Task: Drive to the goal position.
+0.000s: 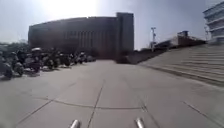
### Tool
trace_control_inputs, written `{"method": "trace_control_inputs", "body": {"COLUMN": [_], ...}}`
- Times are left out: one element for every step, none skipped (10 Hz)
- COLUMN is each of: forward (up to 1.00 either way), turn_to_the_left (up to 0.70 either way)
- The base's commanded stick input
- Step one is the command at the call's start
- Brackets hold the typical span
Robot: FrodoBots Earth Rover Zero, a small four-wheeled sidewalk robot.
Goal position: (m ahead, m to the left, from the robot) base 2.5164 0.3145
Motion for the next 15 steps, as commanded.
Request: {"method": "trace_control_inputs", "body": {"forward": [1.00,1.00,1.00,1.00,1.00,1.00,1.00,1.00,1.00,1.00,1.00,1.00,1.00,1.00,1.00], "turn_to_the_left": [-0.15,-0.09,-0.26,-0.35,-0.26,-0.16,-0.06,0.00,0.00,0.04,0.10,0.16,0.22,0.27,0.33]}}
